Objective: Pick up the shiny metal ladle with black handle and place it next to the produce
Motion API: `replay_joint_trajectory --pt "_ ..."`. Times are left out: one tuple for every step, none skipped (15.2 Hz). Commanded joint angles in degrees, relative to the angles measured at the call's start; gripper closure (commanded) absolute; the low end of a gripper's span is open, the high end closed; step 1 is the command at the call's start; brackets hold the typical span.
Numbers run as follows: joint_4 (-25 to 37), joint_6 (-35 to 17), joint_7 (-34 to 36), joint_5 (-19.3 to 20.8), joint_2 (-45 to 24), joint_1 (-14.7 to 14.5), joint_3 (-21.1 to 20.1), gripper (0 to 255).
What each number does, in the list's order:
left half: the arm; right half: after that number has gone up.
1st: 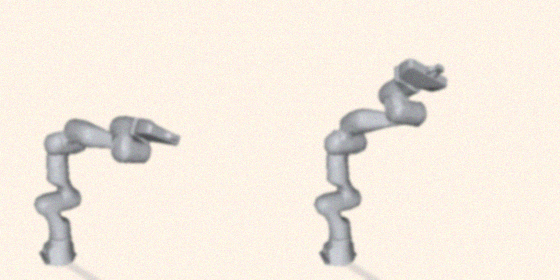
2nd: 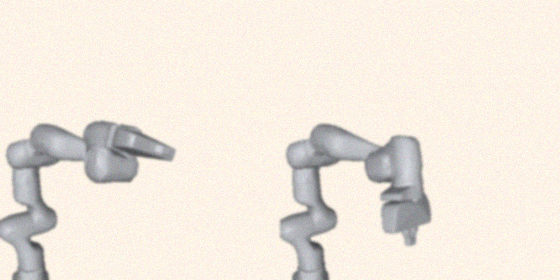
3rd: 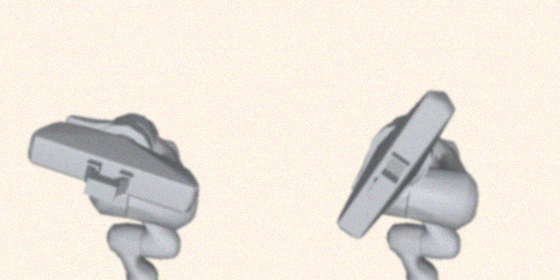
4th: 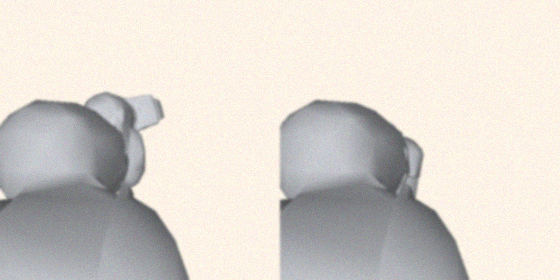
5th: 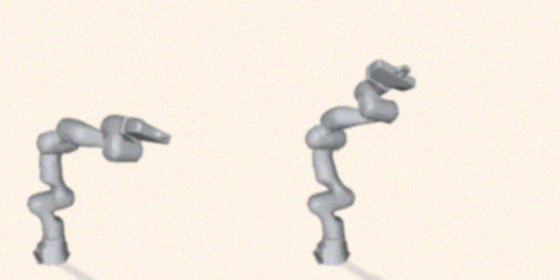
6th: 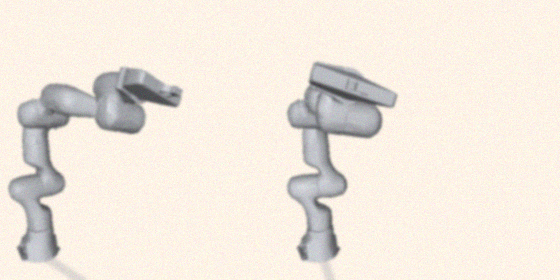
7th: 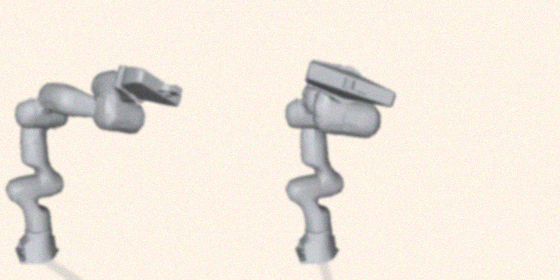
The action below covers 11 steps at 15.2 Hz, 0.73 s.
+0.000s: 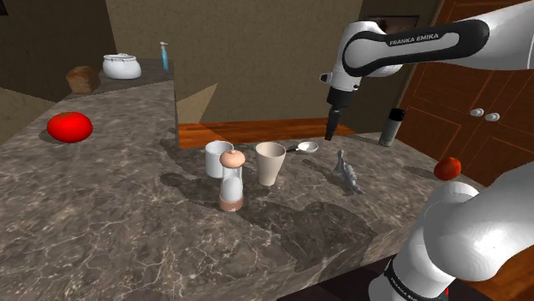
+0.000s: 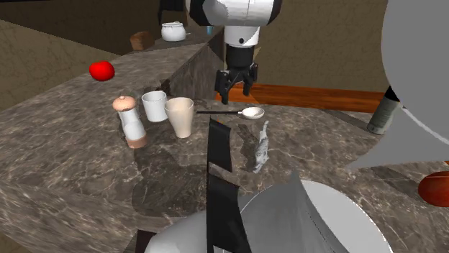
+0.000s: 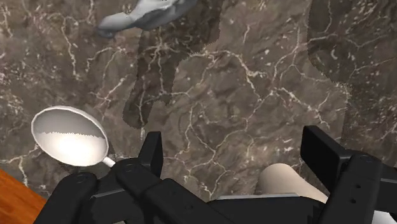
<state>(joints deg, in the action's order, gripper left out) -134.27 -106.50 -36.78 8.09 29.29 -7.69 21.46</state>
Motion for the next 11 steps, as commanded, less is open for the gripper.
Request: replay_joint_trajectory --pt "1.8 -2.9 -6.6 -0.9 -4.8 -1.6 3.1 0" --pt "2.9 -4.1 -9.7 -1.6 -7.1 -2.5 4.5 0" --pt "4.0 -5.1 -12.9 -2.6 -9.5 -3.3 5.8 0" --pt "5.3 -6.1 -16.1 -3.7 -12.0 -4.1 7.1 0" --pt "6.6 -7.0 -19.4 -5.0 -14.6 -4.8 8.2 0" --pt "8.0 -7.8 -22.8 -6.5 -17.2 -5.6 9.3 0" --pt "9.5 -8.4 -26.2 -8.1 -19.9 -6.2 10.3 0" --pt "11.0 -8.9 -29.6 -9.9 -22.7 -6.7 11.1 0" --pt "12.7 -9.3 -33.0 -11.8 -25.5 -7.1 11.7 0" --pt "14.5 -9.6 -36.4 -13.8 -28.3 -7.3 12.1 0" --pt "16.3 -9.7 -39.8 -15.8 -31.2 -7.3 12.3 0"
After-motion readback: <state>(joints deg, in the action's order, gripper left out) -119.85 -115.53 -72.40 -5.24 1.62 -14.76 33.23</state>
